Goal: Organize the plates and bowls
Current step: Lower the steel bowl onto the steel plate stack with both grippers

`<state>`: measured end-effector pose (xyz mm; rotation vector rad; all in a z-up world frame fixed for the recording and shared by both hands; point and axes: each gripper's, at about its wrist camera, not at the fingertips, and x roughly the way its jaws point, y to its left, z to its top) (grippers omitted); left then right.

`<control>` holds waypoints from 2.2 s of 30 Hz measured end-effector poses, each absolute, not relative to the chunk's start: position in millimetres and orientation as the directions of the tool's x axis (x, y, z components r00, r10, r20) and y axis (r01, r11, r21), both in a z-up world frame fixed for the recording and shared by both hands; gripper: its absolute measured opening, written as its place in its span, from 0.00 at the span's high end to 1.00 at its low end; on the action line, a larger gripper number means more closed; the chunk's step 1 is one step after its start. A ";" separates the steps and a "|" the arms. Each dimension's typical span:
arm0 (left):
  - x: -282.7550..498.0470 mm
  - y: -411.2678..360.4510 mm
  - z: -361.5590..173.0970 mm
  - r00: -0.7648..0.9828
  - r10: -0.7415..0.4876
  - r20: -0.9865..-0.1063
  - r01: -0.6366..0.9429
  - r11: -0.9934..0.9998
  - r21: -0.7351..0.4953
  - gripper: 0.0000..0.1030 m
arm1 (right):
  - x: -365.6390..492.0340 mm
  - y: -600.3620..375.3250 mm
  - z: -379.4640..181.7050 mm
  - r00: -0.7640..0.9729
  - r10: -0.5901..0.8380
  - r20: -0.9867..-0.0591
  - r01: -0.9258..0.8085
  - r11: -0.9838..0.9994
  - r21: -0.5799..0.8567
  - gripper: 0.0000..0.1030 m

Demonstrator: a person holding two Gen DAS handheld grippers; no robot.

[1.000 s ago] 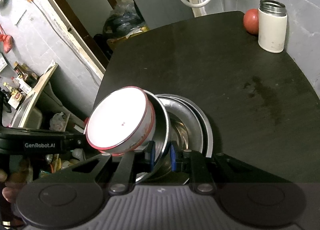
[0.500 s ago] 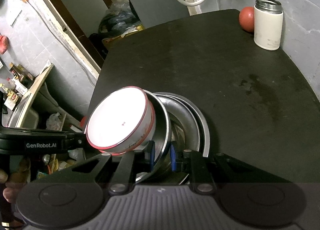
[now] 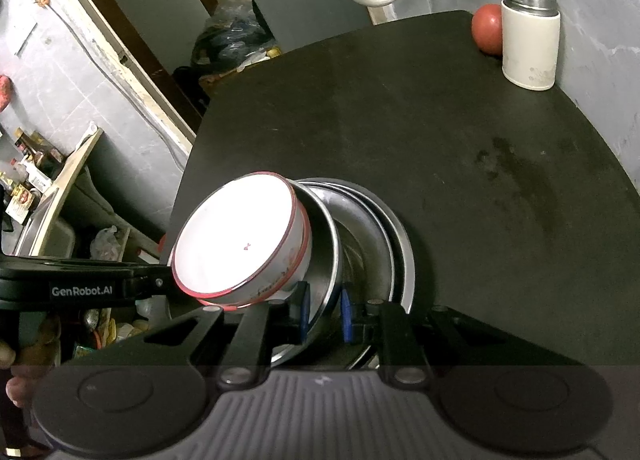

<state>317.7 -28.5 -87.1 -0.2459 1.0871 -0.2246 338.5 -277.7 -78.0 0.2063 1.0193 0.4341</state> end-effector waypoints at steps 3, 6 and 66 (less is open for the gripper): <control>317.9 -27.8 -87.6 0.448 -0.300 -0.842 0.060 0.950 -0.306 0.88 | 338.9 -278.2 -79.1 0.449 0.444 -0.775 -0.248 0.895 0.370 0.82; 317.9 -27.8 -87.6 0.448 -0.299 -0.843 0.059 0.950 -0.306 0.87 | 339.8 -278.8 -80.2 0.451 0.445 -0.774 -0.244 0.895 0.373 0.82; 314.5 -35.4 -84.9 0.471 -0.231 -0.851 0.028 0.969 -0.247 0.82 | 325.6 -269.4 -78.0 0.538 0.360 -0.762 -0.284 0.929 0.238 0.68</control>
